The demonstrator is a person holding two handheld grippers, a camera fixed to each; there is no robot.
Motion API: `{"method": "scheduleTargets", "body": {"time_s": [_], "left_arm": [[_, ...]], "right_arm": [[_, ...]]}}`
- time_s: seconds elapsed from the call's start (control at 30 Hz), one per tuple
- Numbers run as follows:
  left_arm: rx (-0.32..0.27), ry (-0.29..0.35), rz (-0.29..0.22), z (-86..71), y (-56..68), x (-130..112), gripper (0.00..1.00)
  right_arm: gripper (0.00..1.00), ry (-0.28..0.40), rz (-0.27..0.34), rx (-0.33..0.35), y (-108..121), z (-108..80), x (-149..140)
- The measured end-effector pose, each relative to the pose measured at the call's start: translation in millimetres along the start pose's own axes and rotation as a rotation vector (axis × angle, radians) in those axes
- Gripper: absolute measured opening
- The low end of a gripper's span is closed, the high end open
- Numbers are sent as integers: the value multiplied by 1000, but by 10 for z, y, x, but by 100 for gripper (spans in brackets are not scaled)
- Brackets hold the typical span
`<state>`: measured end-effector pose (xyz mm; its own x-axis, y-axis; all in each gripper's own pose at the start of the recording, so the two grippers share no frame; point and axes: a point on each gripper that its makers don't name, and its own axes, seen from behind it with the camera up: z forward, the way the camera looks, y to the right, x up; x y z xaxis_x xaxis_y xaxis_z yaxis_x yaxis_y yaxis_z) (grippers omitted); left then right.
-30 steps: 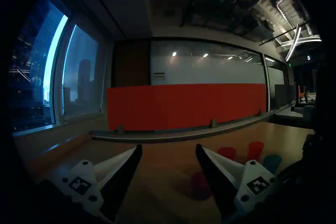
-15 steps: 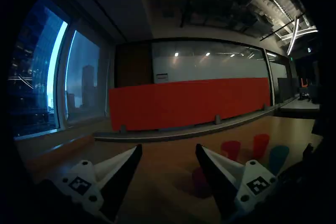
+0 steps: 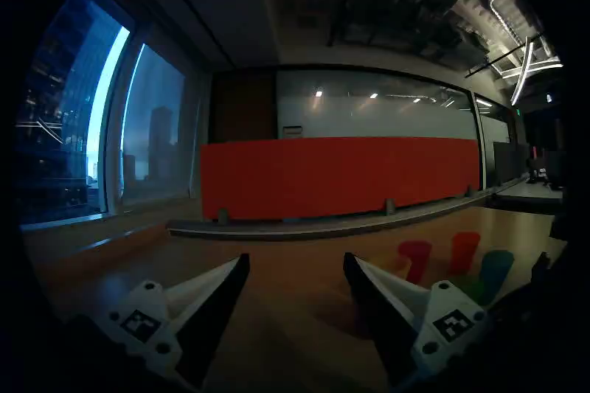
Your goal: Pour water
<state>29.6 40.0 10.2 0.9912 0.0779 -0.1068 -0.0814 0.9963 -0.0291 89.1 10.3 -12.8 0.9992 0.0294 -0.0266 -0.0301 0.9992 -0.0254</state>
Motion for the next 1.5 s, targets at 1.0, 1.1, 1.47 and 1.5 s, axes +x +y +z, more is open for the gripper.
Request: {"method": "scheduleTargets", "body": {"time_s": [1.0, 1.1, 1.47, 1.5], "left_arm": [[31, -36, -25, -134, -278, -254, 94], [31, -39, -26, -132, -280, -281, 94], [26, -47, -40, -128, -280, -328, 94], [25, -47, -40, -127, -278, -329, 94]], "right_arm": [[100, 9, -18, -12, -18, -22, 68], [100, 11, -21, -10, -26, -23, 81], [100, 12, -21, -13, -28, -37, 79], [100, 13, -21, -12, -32, -38, 79]]}}
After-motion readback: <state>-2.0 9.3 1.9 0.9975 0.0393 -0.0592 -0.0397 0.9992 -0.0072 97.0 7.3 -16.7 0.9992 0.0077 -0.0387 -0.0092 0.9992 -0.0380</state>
